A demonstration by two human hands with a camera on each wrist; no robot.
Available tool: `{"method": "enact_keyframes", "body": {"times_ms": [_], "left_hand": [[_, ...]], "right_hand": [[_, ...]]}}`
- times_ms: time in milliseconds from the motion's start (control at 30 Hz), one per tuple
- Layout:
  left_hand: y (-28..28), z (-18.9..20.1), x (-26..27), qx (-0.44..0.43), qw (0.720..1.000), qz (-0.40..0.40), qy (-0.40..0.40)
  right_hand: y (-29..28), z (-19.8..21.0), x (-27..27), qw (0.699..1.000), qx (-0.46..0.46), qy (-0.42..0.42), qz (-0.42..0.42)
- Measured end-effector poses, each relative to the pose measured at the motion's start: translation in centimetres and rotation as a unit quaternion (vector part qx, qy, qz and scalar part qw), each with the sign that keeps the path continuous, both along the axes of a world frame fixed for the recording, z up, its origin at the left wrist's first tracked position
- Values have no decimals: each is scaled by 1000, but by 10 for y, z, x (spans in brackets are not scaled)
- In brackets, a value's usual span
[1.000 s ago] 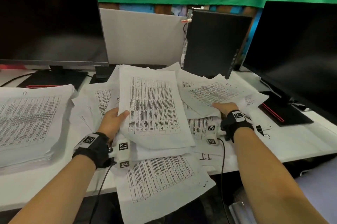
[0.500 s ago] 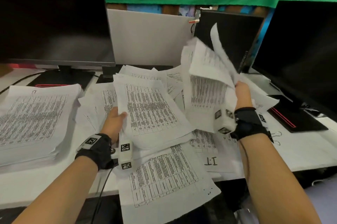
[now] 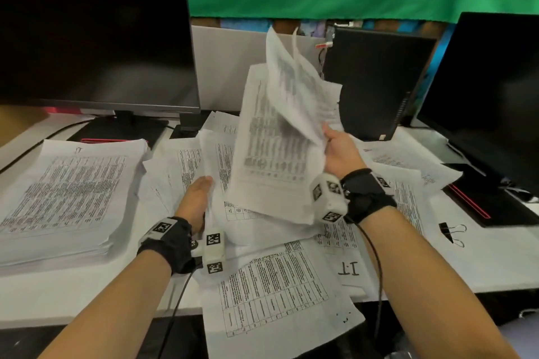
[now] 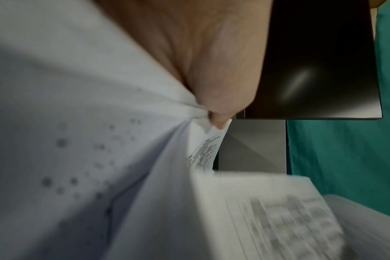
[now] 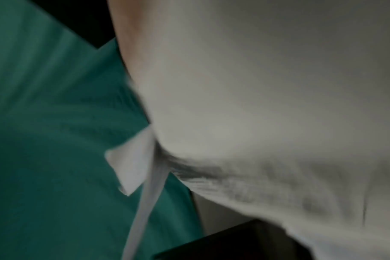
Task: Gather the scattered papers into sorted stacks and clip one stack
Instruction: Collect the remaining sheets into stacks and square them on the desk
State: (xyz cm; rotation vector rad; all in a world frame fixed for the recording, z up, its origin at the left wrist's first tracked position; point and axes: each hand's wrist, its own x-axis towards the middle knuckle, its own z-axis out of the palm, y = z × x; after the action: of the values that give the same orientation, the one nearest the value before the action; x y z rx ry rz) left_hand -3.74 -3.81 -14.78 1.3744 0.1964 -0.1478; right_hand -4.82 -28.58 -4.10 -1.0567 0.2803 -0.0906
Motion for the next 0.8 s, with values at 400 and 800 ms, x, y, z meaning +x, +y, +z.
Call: {"method": "enact_keyframes", "body": {"times_ms": [400, 800], "left_hand": [[6, -15, 10, 78, 995, -19, -56], [-13, 8, 19, 481, 876, 18, 24]], "right_hand": [[-24, -37, 45, 894, -425, 32, -136], [-29, -7, 26, 990, -108, -51, -73]]}}
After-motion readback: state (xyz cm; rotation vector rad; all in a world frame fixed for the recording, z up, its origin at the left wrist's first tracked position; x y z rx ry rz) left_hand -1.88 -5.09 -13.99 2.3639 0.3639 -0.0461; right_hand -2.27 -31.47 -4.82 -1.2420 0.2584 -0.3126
